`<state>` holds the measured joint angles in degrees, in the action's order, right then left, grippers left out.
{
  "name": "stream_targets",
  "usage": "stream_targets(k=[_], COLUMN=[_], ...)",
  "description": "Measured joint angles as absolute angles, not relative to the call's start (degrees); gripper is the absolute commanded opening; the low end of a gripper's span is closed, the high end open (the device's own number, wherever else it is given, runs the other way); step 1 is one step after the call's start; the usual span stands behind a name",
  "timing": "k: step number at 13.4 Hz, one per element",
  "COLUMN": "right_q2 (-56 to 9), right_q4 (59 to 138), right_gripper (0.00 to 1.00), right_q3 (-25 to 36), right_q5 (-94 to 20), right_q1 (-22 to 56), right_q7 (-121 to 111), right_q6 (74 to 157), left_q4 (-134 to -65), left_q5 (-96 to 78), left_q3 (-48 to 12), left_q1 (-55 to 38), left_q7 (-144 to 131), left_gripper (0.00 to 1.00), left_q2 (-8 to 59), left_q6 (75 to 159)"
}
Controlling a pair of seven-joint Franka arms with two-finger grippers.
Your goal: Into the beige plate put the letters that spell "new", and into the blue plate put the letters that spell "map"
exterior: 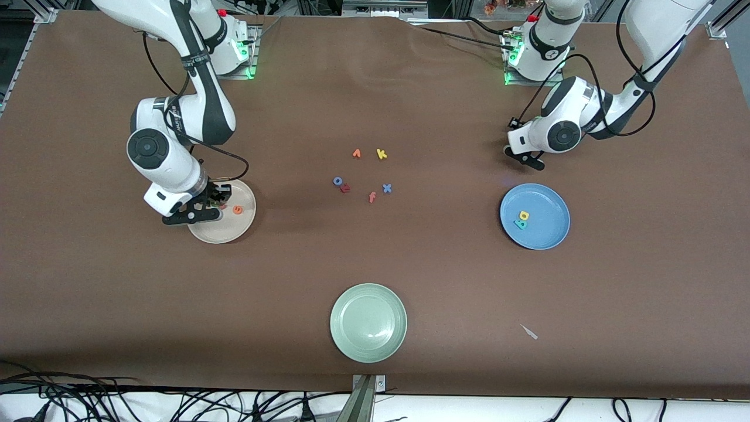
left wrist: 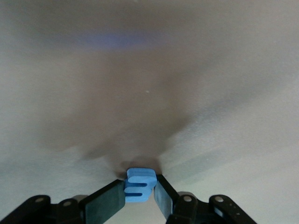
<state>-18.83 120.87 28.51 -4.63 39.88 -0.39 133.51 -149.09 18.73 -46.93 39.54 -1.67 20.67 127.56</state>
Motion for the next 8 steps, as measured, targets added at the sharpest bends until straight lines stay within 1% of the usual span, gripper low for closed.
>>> stream_targets(k=[1, 4, 6, 8], right_q2=[-18.8, -18.3, -18.0, -17.9], right_q4=[120.8, 119.5, 115.5, 108.8], right_gripper=[0.98, 0.99, 0.99, 0.99], right_q3=[28.5, 28.5, 28.6, 28.8], right_q5=[-4.6, -4.6, -4.6, -4.7], right_q1=[39.9, 39.9, 39.9, 39.9], right_q7=[-0.3, -0.3, -0.2, -0.1], right_q6=[133.5, 132.8, 128.0, 120.8], left_q4=[-148.2, -146.5, -145.2, -141.7], left_q5=[19.0, 19.0, 19.0, 19.0], left_q3=[-46.7, -46.5, -46.6, -47.1], left_q1=[39.5, 39.5, 39.5, 39.2], left_q7=[-1.7, -1.7, -1.7, -1.7], left_gripper=[0.34, 0.35, 0.35, 0.35], left_q2=[20.7, 20.7, 20.7, 20.7], left_q6=[126.9, 125.9, 124.7, 120.5])
